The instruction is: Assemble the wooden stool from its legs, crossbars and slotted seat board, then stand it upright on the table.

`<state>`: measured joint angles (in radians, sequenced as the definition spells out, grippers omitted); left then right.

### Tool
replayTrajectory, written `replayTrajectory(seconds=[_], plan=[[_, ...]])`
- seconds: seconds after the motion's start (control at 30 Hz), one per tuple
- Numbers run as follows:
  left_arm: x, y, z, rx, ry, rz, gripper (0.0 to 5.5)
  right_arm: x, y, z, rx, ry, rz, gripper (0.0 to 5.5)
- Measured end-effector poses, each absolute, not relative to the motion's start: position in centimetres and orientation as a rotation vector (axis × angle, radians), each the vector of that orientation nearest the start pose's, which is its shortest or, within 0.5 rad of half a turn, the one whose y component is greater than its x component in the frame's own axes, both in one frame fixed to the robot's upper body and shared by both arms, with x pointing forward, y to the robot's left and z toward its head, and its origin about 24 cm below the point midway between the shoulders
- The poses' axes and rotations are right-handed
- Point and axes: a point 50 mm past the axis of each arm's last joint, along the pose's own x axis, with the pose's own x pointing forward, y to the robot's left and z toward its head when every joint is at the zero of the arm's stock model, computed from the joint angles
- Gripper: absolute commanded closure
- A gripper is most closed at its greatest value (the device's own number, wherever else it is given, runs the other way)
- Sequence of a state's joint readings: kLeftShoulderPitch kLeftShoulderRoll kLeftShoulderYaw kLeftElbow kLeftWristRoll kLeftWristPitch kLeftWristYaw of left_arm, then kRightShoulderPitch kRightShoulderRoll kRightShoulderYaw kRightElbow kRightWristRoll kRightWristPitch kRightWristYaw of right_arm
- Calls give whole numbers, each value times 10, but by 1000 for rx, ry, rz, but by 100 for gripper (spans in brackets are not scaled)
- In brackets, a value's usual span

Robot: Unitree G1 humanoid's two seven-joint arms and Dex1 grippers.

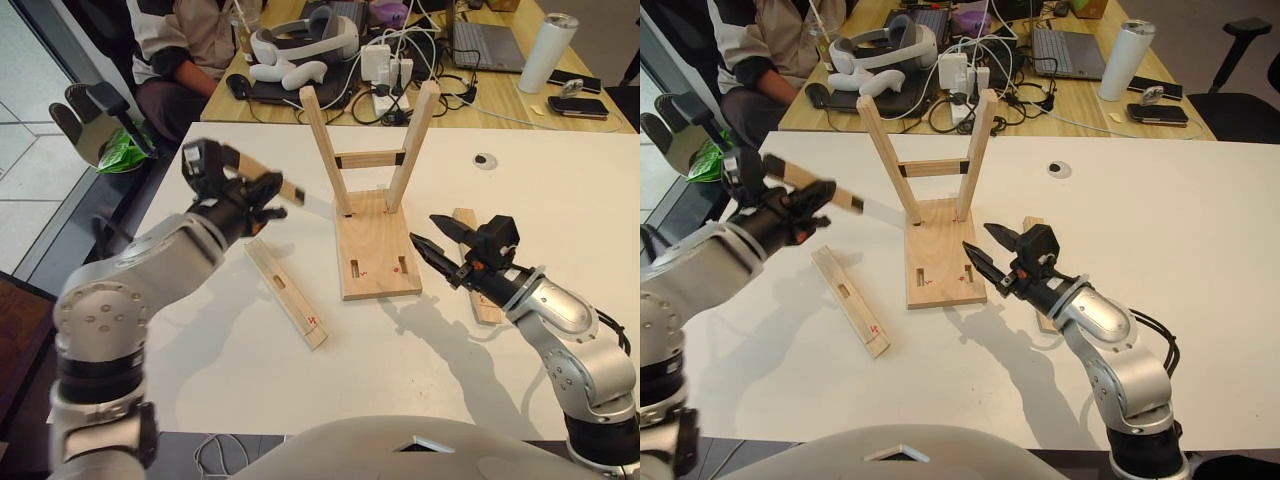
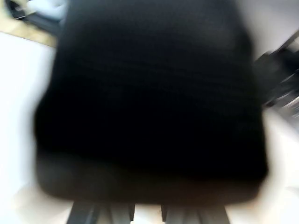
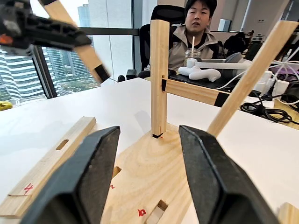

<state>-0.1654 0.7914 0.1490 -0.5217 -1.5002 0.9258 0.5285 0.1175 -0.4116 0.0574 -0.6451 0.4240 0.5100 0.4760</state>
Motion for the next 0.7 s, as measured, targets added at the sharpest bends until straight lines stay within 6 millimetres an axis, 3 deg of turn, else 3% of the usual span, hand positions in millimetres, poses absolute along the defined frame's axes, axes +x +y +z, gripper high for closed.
replayTrajectory(seconds=[0.13, 0.23, 0.4, 0.53, 0.63, 0.7], plan=[[208, 239, 145, 228, 716, -186, 509, 195, -144, 113, -15, 73, 702, 317], [204, 246, 137, 378, 776, -202, 509, 194, -142, 113, -12, 71, 693, 317], [205, 228, 96, 303, 798, -233, 509, 204, -140, 118, -28, 47, 712, 317], [230, 215, 87, 227, 711, -184, 509, 209, -140, 120, -30, 44, 727, 317], [260, 192, 97, 122, 561, -155, 509, 211, -139, 120, -30, 47, 735, 317], [278, 177, 118, 70, 417, -151, 509, 211, -137, 119, -28, 52, 749, 317]])
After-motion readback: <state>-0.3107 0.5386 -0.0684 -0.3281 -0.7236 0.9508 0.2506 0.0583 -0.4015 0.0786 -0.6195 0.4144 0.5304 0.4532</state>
